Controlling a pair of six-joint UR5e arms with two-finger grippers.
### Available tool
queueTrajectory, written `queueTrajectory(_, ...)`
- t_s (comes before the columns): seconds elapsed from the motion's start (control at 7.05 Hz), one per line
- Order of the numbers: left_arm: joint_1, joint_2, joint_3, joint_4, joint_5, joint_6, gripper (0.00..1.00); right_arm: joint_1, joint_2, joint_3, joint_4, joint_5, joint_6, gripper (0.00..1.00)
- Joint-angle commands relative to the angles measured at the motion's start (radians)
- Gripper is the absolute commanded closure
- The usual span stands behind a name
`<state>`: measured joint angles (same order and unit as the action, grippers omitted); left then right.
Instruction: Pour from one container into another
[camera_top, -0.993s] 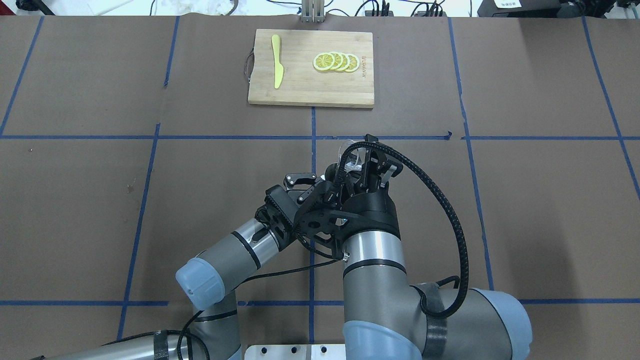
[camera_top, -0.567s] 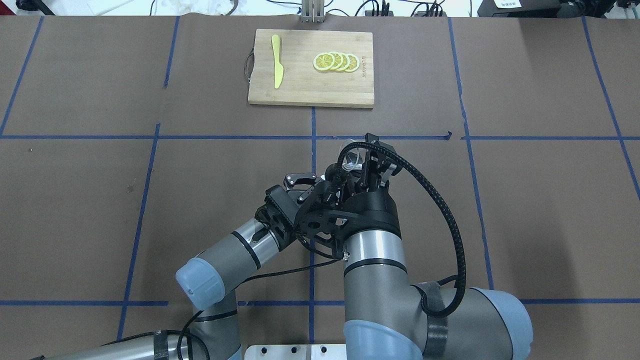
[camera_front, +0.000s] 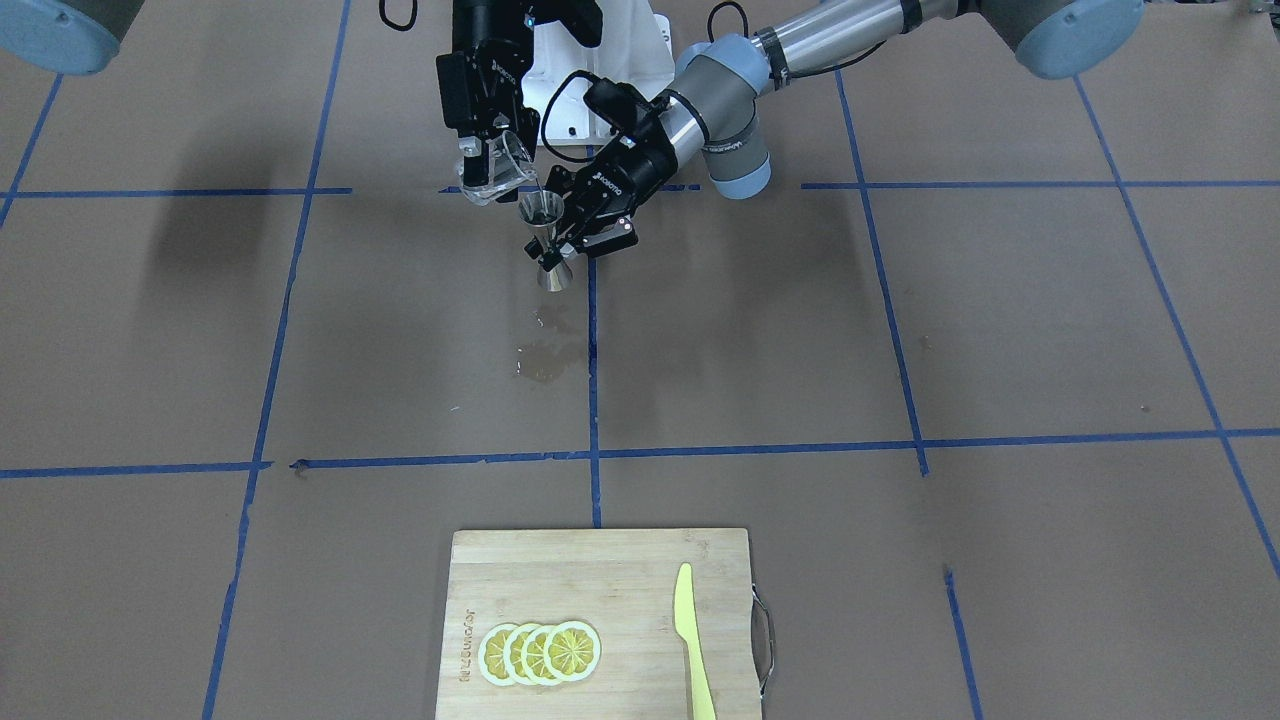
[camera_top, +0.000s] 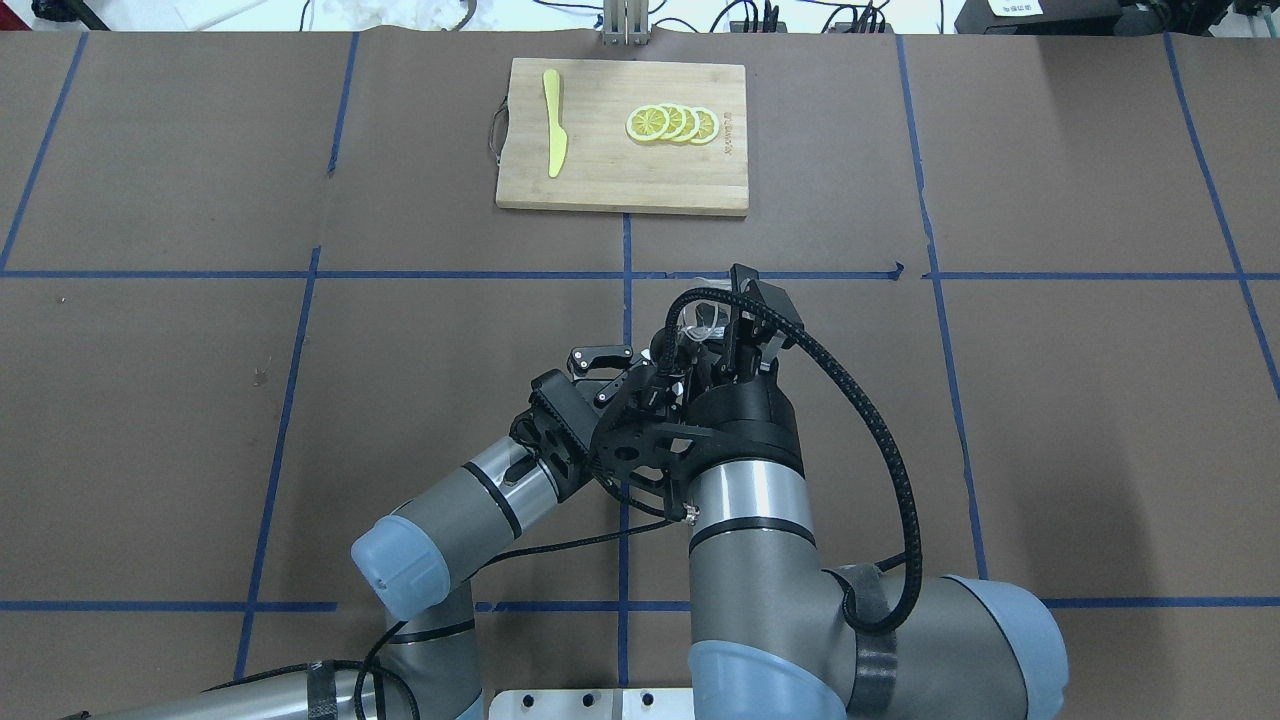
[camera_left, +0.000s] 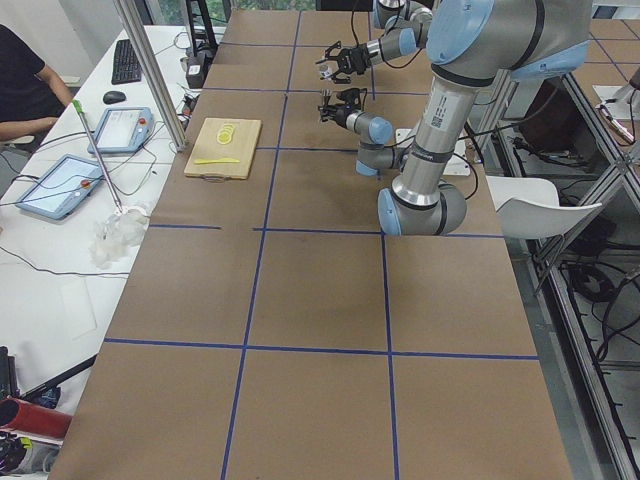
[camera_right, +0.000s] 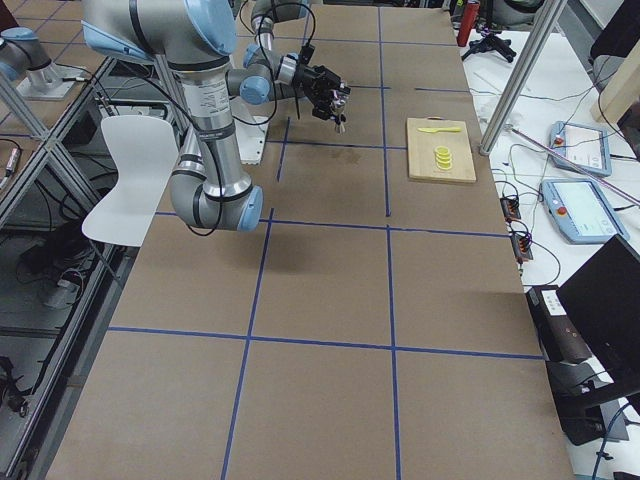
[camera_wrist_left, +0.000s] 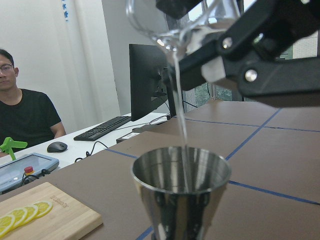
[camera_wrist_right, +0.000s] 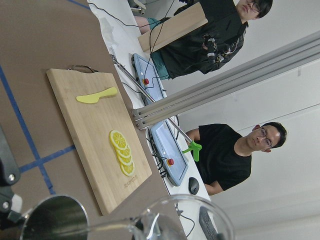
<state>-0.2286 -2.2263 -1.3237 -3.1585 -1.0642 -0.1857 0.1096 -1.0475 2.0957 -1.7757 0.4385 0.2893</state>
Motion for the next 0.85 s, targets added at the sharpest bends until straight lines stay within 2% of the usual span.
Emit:
queueTrajectory(0.0,0.0,0.0,0.0,0.0,0.001,0.0,1.0,-0.001,0.001,0.006,-0.037,-0.003,-0.01,1.0)
queueTrajectory(0.71,0.0,-0.001,0.0,0.0,0.001,0.0,1.0,-0.004,0.001,0.018,-0.039,-0.003,-0.03,1.0)
